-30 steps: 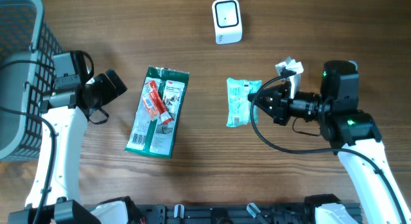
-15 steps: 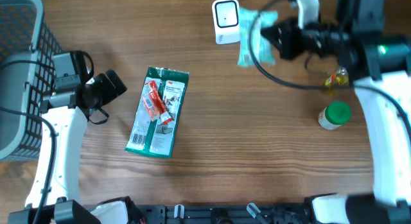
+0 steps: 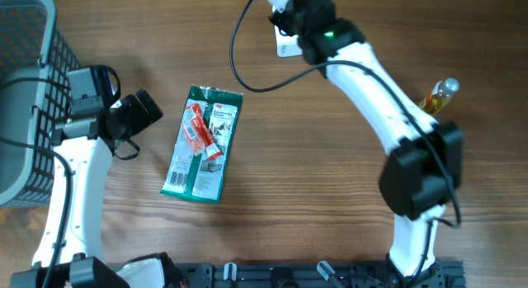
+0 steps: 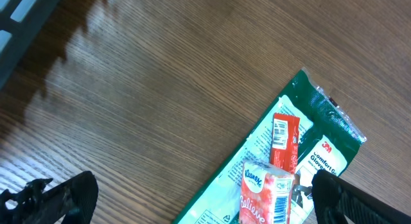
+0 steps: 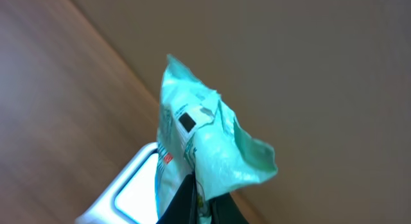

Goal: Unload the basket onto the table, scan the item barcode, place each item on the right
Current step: 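Lift the wipes pack with the right gripper up to the scanner, then carry the wipes pack right and release it near the jar, then reach the right gripper to the gloves pack and grasp the Kleenex pack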

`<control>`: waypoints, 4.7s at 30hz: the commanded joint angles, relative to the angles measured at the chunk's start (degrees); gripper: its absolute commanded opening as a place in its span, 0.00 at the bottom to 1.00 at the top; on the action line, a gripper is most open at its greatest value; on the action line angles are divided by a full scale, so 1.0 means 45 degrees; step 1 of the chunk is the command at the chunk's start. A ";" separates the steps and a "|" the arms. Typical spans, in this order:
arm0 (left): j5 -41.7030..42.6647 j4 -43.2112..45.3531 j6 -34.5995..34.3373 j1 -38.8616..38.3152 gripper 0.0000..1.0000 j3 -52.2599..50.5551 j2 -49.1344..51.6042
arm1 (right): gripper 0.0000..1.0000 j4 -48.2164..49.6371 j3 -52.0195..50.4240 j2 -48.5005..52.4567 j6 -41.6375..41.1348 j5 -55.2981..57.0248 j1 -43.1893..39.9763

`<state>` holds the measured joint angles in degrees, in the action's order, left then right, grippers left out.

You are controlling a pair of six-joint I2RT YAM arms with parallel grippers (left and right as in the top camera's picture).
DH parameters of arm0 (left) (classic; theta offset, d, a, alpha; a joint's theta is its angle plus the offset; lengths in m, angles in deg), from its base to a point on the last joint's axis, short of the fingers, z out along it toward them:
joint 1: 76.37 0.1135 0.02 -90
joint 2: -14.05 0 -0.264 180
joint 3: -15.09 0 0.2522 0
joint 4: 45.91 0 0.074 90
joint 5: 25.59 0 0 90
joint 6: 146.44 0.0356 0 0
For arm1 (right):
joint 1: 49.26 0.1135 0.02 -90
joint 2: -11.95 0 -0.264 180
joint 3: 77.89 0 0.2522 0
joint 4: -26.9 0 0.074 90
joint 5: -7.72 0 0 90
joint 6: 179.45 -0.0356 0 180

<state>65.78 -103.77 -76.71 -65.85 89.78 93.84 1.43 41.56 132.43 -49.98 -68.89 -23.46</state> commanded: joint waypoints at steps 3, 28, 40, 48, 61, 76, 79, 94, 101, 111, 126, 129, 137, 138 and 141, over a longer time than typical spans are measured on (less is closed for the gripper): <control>-0.0087 0.0024 0.0019 0.0044 1.00 0.0049 0.0058 | 0.04 0.2798 0.0238 0.1792 0.2778 0.3332 -0.0029; -0.0087 0.0024 0.0019 0.0044 1.00 0.0049 0.0058 | 0.04 0.3813 0.0155 0.3560 0.1515 0.3366 0.1190; -0.0087 0.0024 0.0019 0.0044 1.00 0.0049 0.0058 | 0.04 0.1744 0.0165 0.3546 -0.1520 0.3385 0.1268; -0.0087 0.0024 0.0019 0.0044 1.00 0.0049 0.0058 | 0.04 -0.1243 0.0180 0.0641 -0.3415 0.3249 0.0554; -0.0087 0.0024 0.0019 0.0044 1.00 0.0049 0.0058 | 0.04 -1.3882 -0.1778 -0.1821 -0.8777 -0.2225 -0.2424; -0.0087 0.0024 0.0019 0.0044 1.00 0.0049 0.0058 | 0.48 -1.0292 -0.4906 -0.1821 -0.8981 -0.5639 -0.2861; -0.0087 0.0024 0.0019 0.0044 1.00 0.0049 0.0058 | 0.47 -1.0015 -0.5576 -0.1821 -1.0229 -0.5411 -0.2686; -0.0087 0.0024 0.0019 0.0044 1.00 0.0049 0.0058 | 0.49 -0.9845 -0.7951 -0.1821 -1.1570 0.0622 -0.3517; -0.0087 0.0024 0.0019 0.0044 1.00 0.0049 0.0058 | 0.44 -1.0423 -0.6785 -0.1938 -1.0996 -0.1069 -0.3764; -0.0087 0.0024 0.0019 0.0044 1.00 0.0049 0.0058 | 0.47 -0.7480 -0.4673 -0.2268 -1.1662 -0.8976 0.0544; -0.0087 0.0024 0.0019 0.0044 1.00 0.0049 0.0058 | 0.62 -0.1365 -0.4673 -0.1423 -1.2813 -0.2599 0.6295; -0.0087 0.0024 0.0019 0.0044 1.00 0.0049 0.0058 | 0.61 -0.0529 -0.4673 -0.0534 -1.2813 -0.2671 0.6397; -0.0087 0.0024 0.0019 0.0044 1.00 0.0049 0.0058 | 0.43 0.0034 -0.4673 0.0680 -1.2803 -0.3410 0.6586; -0.0087 0.0024 0.0019 0.0044 1.00 0.0049 0.0058 | 0.34 0.0141 -0.4663 0.0670 -1.2808 -0.3410 0.6586; -0.0087 0.0024 0.0019 0.0044 1.00 0.0049 0.0058 | 0.19 0.0131 -0.4561 0.0282 -1.2774 -0.3405 0.6479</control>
<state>65.76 -103.79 -76.69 -65.85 89.78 93.88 1.89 20.03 134.66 -107.60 -83.71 5.85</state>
